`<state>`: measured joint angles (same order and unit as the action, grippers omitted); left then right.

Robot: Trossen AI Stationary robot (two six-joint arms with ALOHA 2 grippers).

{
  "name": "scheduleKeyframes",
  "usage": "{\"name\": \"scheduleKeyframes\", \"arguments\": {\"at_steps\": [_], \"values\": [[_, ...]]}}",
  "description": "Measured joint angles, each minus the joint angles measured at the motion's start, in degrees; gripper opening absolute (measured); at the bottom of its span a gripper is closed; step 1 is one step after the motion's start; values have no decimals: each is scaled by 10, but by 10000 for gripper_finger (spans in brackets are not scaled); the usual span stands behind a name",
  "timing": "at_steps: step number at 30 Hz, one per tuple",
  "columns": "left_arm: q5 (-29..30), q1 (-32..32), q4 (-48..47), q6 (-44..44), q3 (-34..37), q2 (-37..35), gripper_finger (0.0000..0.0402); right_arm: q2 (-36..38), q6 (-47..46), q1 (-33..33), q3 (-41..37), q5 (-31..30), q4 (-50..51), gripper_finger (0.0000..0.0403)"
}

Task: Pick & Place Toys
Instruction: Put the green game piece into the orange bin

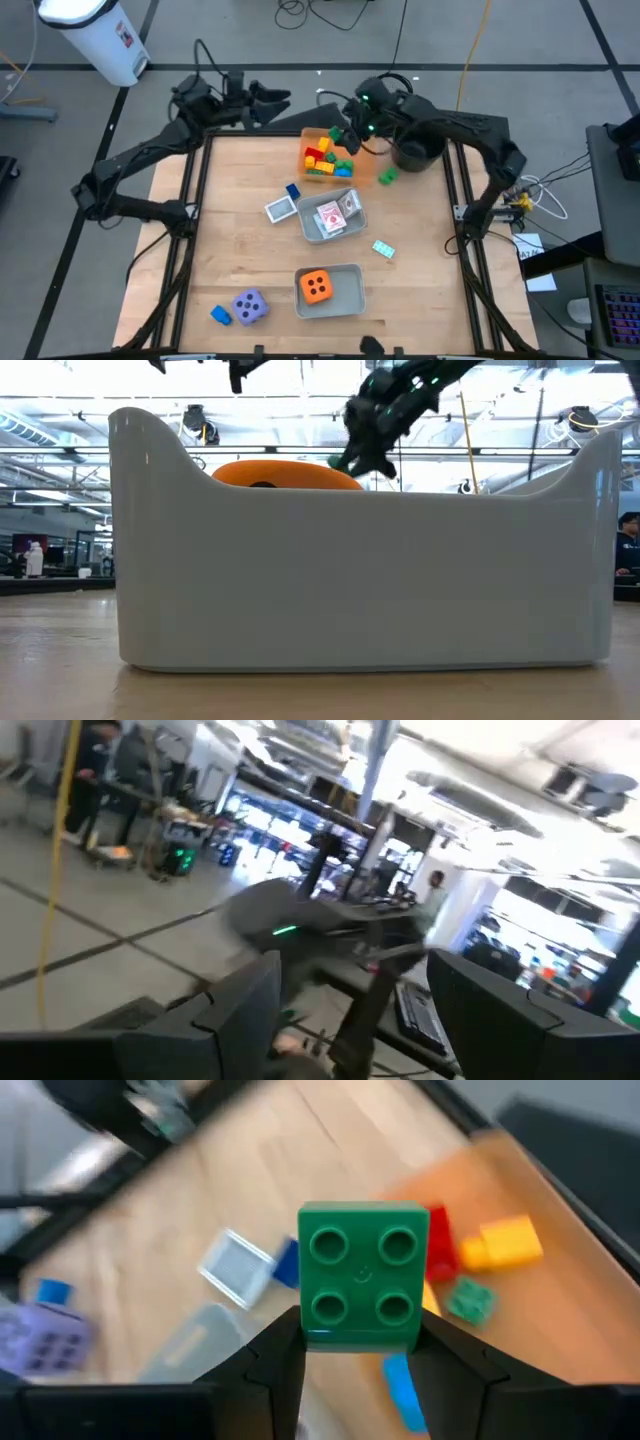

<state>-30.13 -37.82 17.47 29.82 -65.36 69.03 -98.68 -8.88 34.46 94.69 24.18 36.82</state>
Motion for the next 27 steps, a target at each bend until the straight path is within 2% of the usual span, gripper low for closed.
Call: {"name": "scheduleKeyframes", "arguments": {"at_steps": [4, 9, 14, 19, 27], "values": [[-33, -5, 1, -10, 0, -12, 260, -77, 31, 13, 58, -17, 68, 140], [-80, -8, -11, -9, 0, -14, 260, -158, 71, 19, 113, -103, 148, 140], [-119, -12, -38, -8, 0, -13, 260, -225, 81, 23, 163, -109, 196, 140], [-126, -12, -69, -13, 0, -13, 260, -259, 83, 26, 193, -139, 208, 140], [-134, -12, -75, -19, 0, -13, 260, -269, 102, 35, 197, -168, 235, 140]]}}
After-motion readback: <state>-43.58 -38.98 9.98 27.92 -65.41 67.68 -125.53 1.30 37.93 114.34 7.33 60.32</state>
